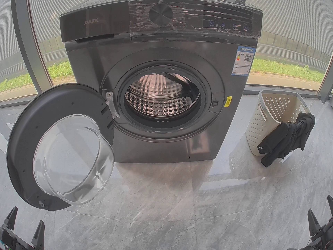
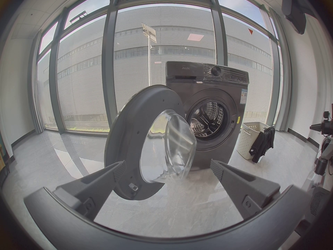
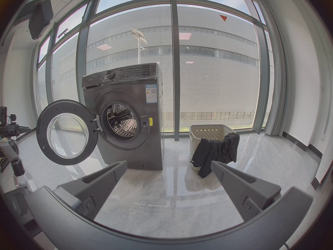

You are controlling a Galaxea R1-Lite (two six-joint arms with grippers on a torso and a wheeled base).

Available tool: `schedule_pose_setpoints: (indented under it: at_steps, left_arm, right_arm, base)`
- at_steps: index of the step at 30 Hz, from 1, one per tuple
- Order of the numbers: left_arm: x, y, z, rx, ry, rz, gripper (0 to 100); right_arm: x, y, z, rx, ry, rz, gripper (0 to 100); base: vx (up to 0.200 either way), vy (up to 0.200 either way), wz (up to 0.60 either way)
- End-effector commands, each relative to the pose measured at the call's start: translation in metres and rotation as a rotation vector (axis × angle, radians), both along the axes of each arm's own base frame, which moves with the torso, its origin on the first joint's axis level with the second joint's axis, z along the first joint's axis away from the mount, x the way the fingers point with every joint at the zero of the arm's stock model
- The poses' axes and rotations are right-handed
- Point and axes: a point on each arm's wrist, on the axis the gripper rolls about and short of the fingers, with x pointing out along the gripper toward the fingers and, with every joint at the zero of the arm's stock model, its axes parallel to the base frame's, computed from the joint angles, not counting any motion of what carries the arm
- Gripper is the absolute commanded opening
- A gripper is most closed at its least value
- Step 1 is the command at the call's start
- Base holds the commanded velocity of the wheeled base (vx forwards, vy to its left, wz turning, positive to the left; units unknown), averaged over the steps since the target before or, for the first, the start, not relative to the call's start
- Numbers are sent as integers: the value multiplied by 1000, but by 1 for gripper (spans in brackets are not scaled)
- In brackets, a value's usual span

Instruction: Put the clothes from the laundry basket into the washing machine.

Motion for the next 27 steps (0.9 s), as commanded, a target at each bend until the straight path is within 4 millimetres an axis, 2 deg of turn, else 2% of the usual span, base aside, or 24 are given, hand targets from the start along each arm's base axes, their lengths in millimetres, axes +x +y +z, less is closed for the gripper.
schedule_pose_setpoints:
  at_steps: [1,22,27]
  left_arm:
    - [0,0,-5,4,-1,-1,100]
    - [0,0,-5,-2,-3,0,100]
    - [0,0,-5,-5,-3,0,100]
  right_arm:
    - [1,0,-5,0,7,1,100]
    - [1,0,-5,0,7,1,100]
    - [1,0,-5,0,7,1,100]
  base:
    - [0,-200,0]
    - [0,-200,0]
    - [0,0,0]
